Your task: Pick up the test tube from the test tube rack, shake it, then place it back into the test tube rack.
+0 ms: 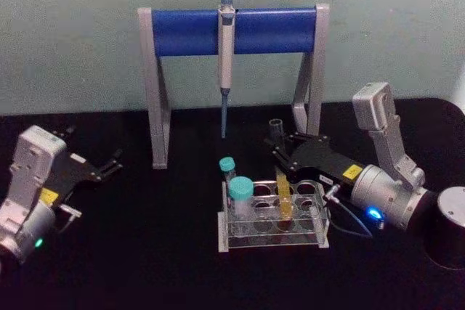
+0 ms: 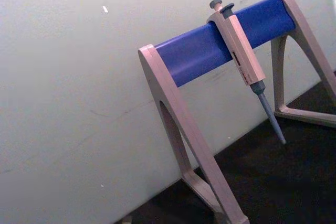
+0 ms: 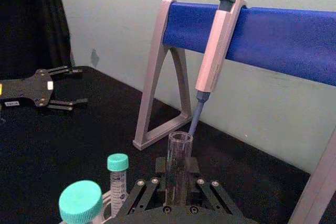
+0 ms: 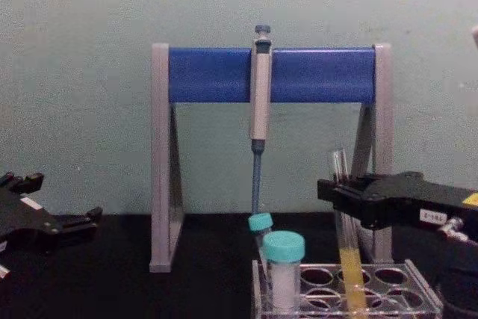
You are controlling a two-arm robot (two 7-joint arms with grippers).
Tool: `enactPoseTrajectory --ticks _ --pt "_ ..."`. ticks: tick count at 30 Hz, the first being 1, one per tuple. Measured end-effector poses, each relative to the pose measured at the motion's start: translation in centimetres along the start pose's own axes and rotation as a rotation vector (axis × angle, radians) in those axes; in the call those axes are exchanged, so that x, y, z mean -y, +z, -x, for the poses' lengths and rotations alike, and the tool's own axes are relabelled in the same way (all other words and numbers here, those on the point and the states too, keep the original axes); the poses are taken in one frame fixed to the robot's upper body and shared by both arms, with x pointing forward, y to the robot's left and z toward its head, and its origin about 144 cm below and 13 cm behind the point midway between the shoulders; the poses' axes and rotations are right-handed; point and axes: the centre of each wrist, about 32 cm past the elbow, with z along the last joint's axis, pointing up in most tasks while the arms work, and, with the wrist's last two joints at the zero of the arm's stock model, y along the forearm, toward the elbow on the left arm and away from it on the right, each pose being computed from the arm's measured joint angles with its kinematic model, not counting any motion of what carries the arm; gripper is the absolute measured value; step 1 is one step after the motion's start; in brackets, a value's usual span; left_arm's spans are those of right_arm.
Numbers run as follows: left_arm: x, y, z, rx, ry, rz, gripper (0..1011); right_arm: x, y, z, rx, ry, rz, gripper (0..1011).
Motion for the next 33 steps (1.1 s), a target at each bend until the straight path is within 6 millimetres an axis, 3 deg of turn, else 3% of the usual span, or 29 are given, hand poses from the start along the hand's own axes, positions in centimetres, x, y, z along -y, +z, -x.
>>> enactPoseTrajectory --ticks 33 --pt "0.00 0.00 0.00 0.000 0.000 0.000 1001 0.40 0.21 -0.08 -0.015 0.015 -0.038 233"
